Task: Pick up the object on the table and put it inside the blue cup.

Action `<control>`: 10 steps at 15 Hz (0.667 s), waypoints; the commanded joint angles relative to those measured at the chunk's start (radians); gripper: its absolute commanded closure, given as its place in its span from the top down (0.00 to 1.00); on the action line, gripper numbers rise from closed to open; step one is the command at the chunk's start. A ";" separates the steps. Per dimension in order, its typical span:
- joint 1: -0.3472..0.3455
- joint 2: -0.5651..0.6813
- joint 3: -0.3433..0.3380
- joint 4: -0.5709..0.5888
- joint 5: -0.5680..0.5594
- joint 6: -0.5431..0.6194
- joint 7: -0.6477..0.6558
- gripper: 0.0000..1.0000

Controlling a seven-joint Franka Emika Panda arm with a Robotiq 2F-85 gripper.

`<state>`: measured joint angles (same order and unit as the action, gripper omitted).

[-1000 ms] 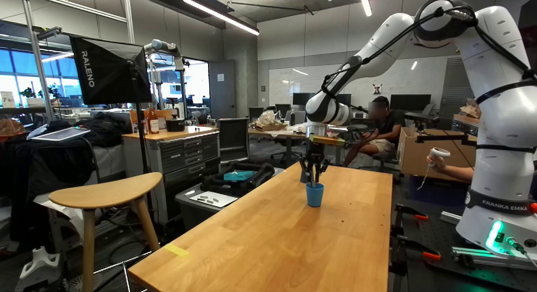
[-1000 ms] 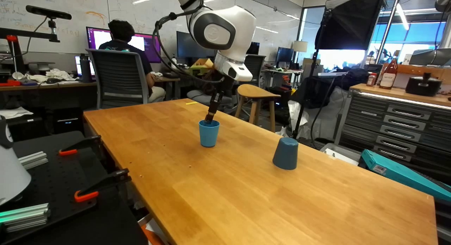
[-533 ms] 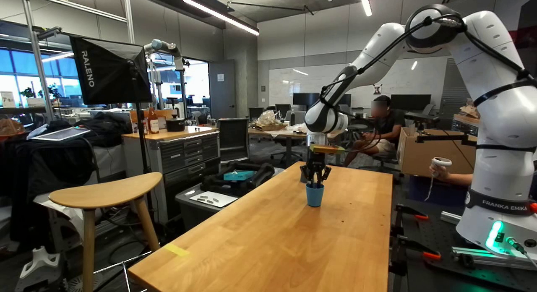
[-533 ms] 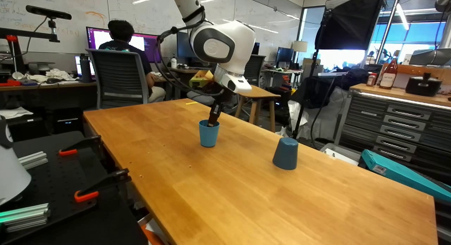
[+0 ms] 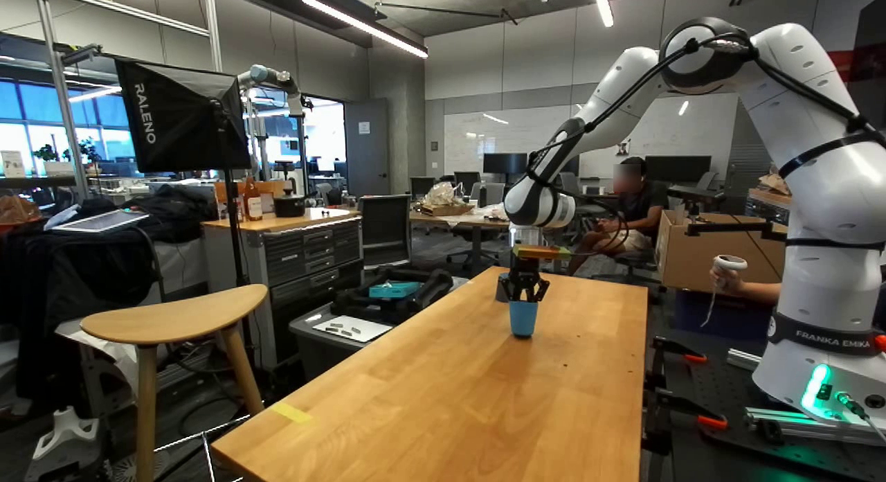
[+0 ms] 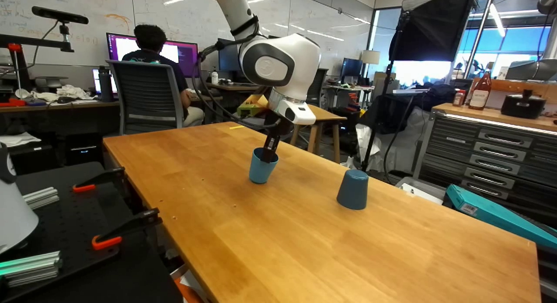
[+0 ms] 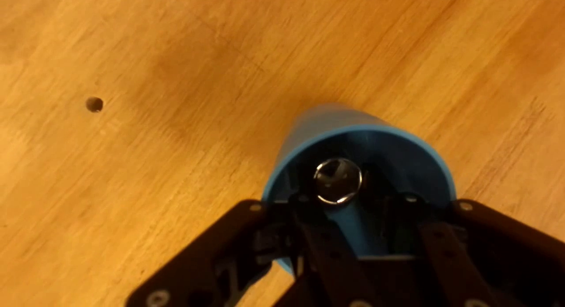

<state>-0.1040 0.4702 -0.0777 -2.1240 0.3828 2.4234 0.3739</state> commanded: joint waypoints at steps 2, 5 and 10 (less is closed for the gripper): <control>0.006 -0.006 -0.007 0.011 -0.002 -0.012 0.013 0.58; 0.009 -0.062 -0.005 -0.008 -0.007 -0.031 0.004 0.69; 0.007 -0.169 -0.003 -0.031 -0.013 -0.076 -0.021 0.26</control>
<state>-0.0967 0.3907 -0.0768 -2.1268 0.3767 2.3967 0.3705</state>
